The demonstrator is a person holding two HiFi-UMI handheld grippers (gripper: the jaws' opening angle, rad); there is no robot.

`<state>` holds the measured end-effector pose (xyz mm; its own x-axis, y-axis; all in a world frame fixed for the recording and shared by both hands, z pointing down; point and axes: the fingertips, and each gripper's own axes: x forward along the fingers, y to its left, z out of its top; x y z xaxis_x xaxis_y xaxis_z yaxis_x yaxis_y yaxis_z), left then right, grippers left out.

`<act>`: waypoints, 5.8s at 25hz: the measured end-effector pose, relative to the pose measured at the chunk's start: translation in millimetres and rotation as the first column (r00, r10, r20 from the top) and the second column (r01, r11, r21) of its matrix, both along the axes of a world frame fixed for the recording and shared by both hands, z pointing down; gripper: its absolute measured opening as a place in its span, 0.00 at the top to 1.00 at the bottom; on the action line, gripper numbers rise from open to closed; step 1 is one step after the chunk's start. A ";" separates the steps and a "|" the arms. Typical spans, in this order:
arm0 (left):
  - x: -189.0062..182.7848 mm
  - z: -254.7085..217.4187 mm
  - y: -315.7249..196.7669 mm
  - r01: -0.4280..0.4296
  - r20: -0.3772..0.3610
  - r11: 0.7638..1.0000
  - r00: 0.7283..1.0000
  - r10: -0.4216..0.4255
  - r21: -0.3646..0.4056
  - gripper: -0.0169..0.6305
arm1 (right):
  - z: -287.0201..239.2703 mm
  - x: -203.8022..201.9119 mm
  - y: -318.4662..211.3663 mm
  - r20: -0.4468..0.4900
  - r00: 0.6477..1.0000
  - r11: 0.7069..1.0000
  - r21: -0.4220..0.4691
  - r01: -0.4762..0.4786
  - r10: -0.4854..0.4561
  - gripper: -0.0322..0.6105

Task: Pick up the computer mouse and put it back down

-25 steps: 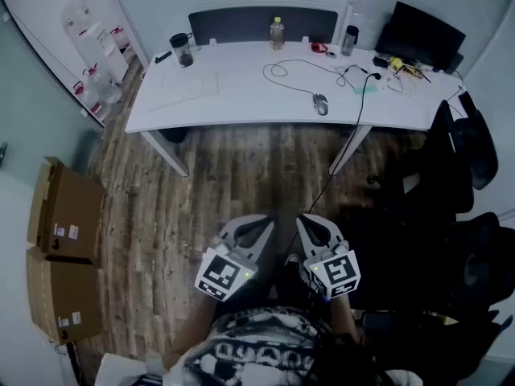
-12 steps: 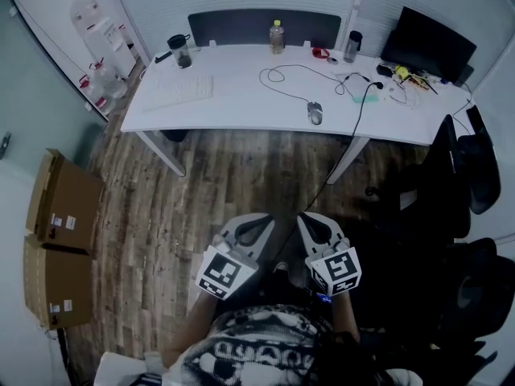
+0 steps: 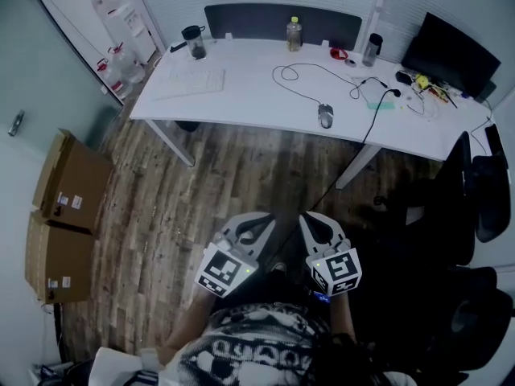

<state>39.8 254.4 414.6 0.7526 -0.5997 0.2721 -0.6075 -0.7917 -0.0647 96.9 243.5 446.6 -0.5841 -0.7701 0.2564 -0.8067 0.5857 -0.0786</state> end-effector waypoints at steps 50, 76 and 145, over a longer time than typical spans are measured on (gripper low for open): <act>18.2 45.2 -366.7 -0.315 0.008 0.945 0.948 0.317 -0.091 0.97 | 65.0 56.5 -347.3 -0.095 0.914 0.901 -0.159 -0.405 0.394 0.96; 37.2 52.3 -406.8 0.054 0.057 0.991 0.997 -0.047 -0.126 0.97 | 229.8 152.7 -464.7 -0.263 0.887 0.780 -0.425 -0.460 0.380 0.38; -211.1 74.8 -554.5 0.391 0.119 0.908 0.919 -0.377 -0.147 0.97 | 136.5 -184.3 -692.6 -0.123 0.964 0.934 -0.302 0.189 -0.235 0.47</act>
<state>-171.3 -300.1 489.4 0.4424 -0.7790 0.4444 -0.8646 -0.5020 -0.0193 -87.3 -449.2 583.0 -0.6612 -0.5135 0.5469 -0.6814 0.7161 -0.1516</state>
